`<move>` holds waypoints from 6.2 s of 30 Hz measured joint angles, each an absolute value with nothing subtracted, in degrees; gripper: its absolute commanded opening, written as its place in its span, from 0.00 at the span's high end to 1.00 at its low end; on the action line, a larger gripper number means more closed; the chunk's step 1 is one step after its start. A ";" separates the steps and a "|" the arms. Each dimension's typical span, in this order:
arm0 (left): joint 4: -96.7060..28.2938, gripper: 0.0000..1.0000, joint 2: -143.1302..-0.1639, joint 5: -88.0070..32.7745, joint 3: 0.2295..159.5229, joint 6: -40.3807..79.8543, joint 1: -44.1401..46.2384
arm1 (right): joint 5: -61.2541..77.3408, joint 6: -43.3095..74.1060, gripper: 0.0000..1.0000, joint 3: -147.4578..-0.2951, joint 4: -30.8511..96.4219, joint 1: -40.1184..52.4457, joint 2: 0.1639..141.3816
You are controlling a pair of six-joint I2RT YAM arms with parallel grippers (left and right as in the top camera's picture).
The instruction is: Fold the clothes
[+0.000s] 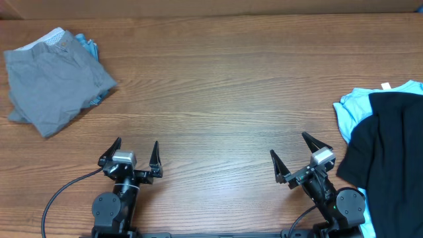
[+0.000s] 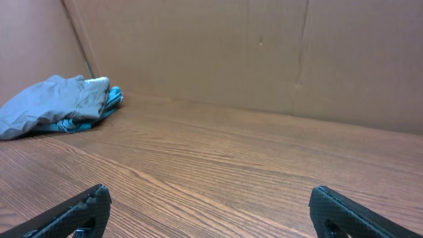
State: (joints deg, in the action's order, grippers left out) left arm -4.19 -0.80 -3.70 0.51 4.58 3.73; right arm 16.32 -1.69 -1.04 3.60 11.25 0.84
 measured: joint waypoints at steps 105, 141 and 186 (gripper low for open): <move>-53.76 0.00 -58.67 -13.54 72.07 -0.01 3.73 | -2.87 31.24 0.17 -66.76 48.73 -24.88 85.67; -52.88 0.00 -58.67 -13.78 72.16 0.01 3.73 | -3.92 37.32 0.92 -66.76 36.18 -29.28 108.31; -52.53 0.00 -58.67 -12.47 72.16 0.25 3.73 | 34.70 17.72 0.96 -79.72 39.24 -12.19 94.08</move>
